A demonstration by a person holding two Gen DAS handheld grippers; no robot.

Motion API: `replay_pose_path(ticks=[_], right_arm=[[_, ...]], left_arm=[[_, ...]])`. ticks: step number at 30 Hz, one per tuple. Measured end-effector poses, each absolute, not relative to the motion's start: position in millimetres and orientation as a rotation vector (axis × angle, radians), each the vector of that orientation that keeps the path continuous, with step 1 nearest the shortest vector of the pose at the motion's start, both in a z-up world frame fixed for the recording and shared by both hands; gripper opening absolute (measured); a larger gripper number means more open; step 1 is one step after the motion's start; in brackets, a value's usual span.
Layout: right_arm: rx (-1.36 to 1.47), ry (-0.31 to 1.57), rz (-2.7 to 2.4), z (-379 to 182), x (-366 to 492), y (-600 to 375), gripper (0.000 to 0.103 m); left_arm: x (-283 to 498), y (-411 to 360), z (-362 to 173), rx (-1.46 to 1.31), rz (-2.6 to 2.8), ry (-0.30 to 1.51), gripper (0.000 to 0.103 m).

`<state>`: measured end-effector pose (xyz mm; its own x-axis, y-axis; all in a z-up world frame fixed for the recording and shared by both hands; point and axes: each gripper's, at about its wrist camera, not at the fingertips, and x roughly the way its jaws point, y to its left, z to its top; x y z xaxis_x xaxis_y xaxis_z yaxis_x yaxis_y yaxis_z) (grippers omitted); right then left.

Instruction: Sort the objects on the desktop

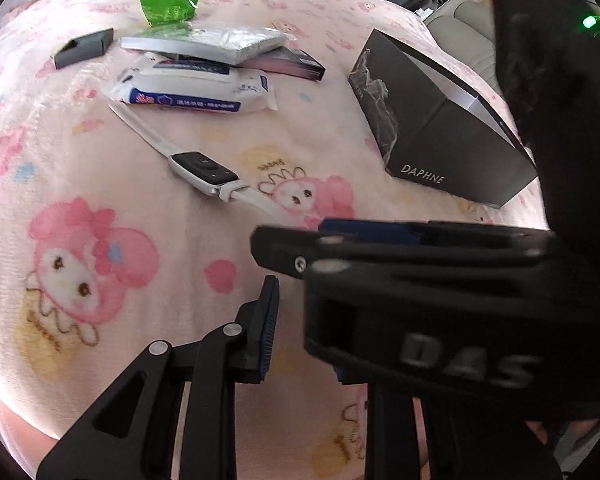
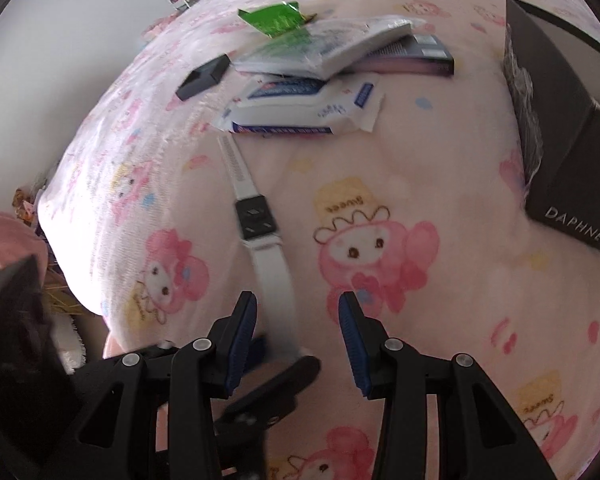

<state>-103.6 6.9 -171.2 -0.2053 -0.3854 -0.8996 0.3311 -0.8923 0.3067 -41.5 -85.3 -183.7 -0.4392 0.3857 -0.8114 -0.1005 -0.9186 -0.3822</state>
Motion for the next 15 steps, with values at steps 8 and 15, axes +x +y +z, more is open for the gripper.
replay_pose_path(ticks=[8, 15], right_arm=[[1.639, -0.047, -2.167, -183, -105, 16, 0.039], [1.62, -0.126, -2.097, -178, -101, 19, 0.039]], left_arm=[[-41, -125, -184, -1.515, 2.463, -0.45, 0.028], [-65, -153, -181, -1.502, 2.526, -0.539, 0.028]])
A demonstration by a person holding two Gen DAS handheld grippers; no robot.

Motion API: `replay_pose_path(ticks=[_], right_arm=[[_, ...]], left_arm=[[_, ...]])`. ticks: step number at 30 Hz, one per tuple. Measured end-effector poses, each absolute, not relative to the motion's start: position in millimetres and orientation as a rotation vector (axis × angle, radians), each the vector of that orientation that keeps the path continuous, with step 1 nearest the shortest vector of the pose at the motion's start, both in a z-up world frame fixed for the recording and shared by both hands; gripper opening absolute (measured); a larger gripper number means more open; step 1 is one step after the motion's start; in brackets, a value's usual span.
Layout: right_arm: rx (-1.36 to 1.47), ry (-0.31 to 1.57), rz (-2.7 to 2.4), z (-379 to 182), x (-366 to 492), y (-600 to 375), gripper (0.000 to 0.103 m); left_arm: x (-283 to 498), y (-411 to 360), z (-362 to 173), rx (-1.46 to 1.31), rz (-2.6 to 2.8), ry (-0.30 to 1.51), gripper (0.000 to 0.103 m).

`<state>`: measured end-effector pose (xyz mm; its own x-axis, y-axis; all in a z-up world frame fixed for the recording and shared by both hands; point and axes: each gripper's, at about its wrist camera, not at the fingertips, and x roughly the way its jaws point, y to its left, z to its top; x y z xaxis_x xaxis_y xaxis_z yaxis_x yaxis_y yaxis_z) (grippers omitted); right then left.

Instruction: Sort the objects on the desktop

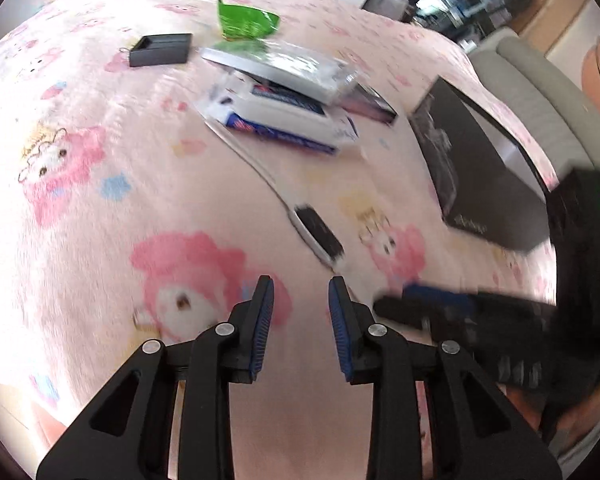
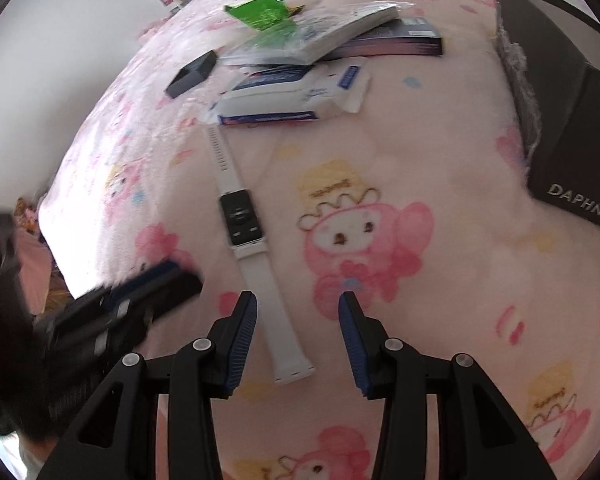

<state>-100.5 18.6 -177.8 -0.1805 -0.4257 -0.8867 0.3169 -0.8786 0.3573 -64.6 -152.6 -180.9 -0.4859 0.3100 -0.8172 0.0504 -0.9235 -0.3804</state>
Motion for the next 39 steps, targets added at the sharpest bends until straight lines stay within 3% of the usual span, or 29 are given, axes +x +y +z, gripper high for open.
replay_pose_path(ticks=[6, 10, 15, 21, 25, 29, 37, 39], right_arm=[[1.64, -0.088, -2.07, -190, -93, 10, 0.039], [1.655, -0.07, -2.099, -195, -91, 16, 0.039], [1.637, -0.05, -2.185, -185, -91, 32, 0.038], [1.653, -0.041, -2.272, -185, -93, 54, 0.037], [1.63, -0.107, -2.184, -181, -91, 53, 0.037], [1.629, -0.126, -2.126, -187, -89, 43, 0.037], [1.651, -0.119, -2.212, -194, -92, 54, 0.037], [1.637, -0.121, -2.255, -187, -94, 61, 0.037]], left_arm=[[-90, -139, -188, -1.505, 2.49, -0.537, 0.028], [-95, -125, -192, -1.531, 2.473, -0.495, 0.014], [-88, -113, -194, -1.533, 2.42, -0.511, 0.011], [-90, -115, -192, -1.54, 2.439, -0.546, 0.012], [-105, -131, -197, -1.556, 2.439, -0.638, 0.026], [-116, -128, -207, -1.598, 2.433, -0.629, 0.027], [-106, -116, -203, -1.574, 2.448, -0.61, 0.015], [-103, -113, -204, -1.578, 2.436, -0.611, 0.007]])
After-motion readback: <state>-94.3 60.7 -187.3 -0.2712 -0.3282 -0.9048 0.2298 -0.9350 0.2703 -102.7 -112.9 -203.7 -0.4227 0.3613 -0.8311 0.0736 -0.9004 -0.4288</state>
